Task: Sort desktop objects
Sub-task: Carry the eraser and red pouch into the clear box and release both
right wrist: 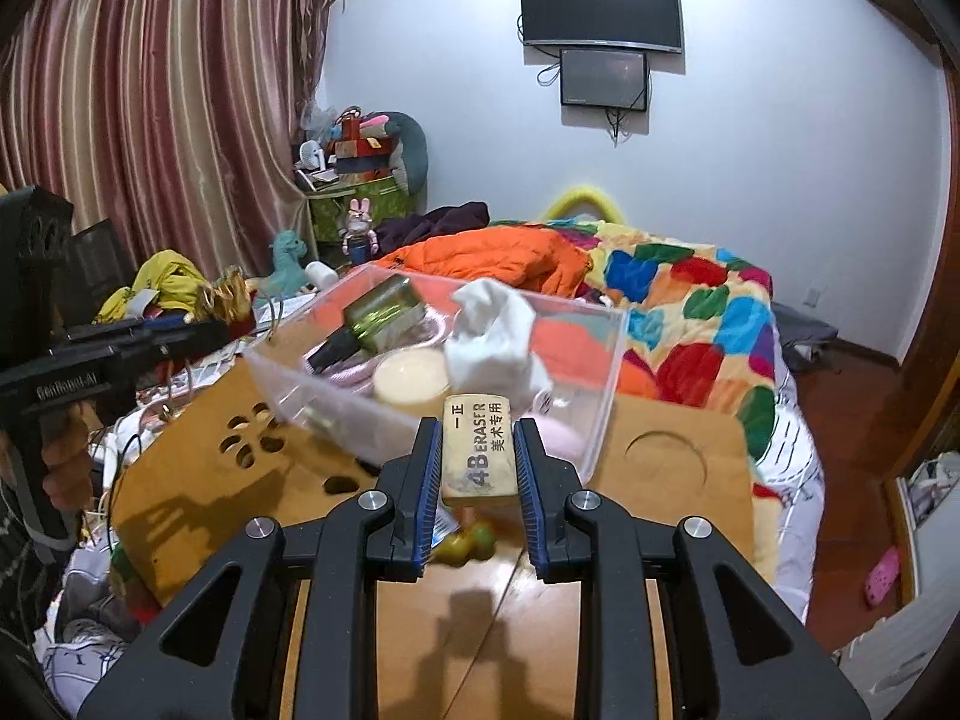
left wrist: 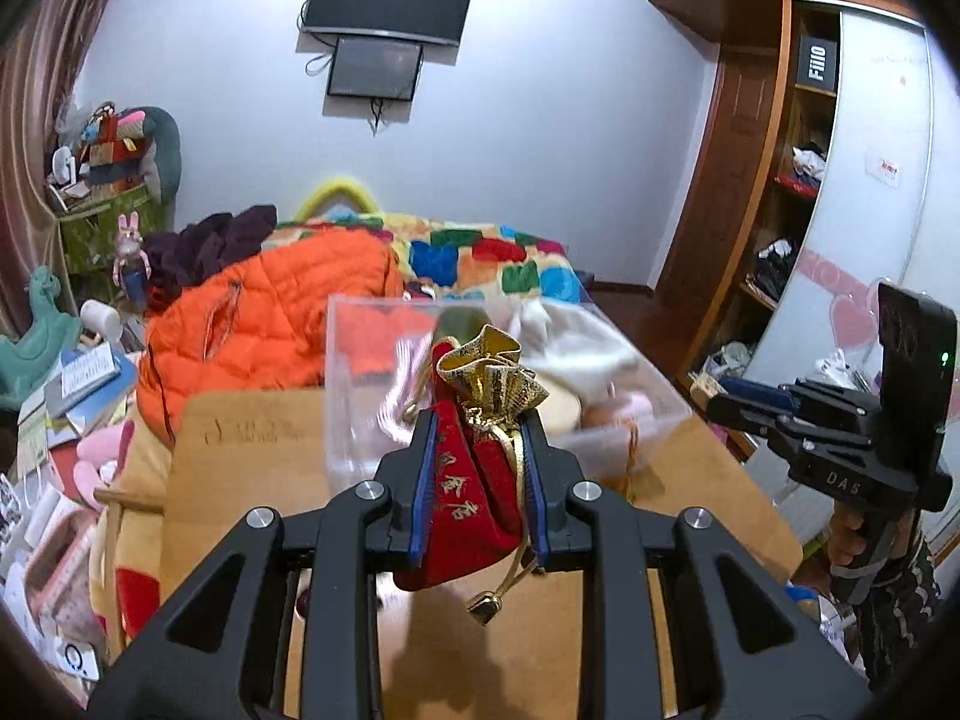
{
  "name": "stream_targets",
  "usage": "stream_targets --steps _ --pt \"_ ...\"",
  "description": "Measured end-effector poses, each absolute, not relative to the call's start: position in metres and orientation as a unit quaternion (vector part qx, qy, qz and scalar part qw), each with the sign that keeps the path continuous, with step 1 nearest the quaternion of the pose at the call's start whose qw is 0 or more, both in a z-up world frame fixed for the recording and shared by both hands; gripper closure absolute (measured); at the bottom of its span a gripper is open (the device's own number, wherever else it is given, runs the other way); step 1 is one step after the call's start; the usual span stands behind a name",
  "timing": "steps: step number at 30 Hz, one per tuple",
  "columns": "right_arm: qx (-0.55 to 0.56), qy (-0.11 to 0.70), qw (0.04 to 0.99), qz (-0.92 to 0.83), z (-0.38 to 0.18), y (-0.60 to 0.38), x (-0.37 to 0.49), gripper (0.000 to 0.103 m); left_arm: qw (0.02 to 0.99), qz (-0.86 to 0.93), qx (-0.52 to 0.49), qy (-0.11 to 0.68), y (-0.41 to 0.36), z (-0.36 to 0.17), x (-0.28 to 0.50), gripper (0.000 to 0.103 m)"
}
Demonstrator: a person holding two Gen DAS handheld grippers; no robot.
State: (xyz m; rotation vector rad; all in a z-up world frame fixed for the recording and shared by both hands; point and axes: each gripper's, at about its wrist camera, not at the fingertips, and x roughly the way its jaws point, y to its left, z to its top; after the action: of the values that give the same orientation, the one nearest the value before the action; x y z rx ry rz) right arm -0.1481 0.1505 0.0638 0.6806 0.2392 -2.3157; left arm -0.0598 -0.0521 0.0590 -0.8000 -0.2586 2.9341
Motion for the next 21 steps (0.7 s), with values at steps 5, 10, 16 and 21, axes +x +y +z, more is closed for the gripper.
stream_targets --steps 5,10,16,21 --pt "0.264 0.089 0.346 -0.896 0.064 0.146 -0.169 0.081 0.04 0.964 -0.25 -0.079 -0.058 0.066 -0.078 0.078" --pt "0.271 0.087 0.34 -0.896 0.059 0.141 -0.188 0.081 0.036 0.963 -0.252 -0.09 -0.07 0.06 -0.101 0.078" --pt "0.285 0.107 0.33 -0.893 0.046 0.132 -0.207 0.081 0.029 0.955 -0.278 -0.098 -0.083 0.04 -0.132 0.078" --pt "0.298 0.114 0.327 -0.889 0.035 0.128 -0.218 0.081 0.027 0.949 -0.297 -0.102 -0.087 0.024 -0.148 0.078"
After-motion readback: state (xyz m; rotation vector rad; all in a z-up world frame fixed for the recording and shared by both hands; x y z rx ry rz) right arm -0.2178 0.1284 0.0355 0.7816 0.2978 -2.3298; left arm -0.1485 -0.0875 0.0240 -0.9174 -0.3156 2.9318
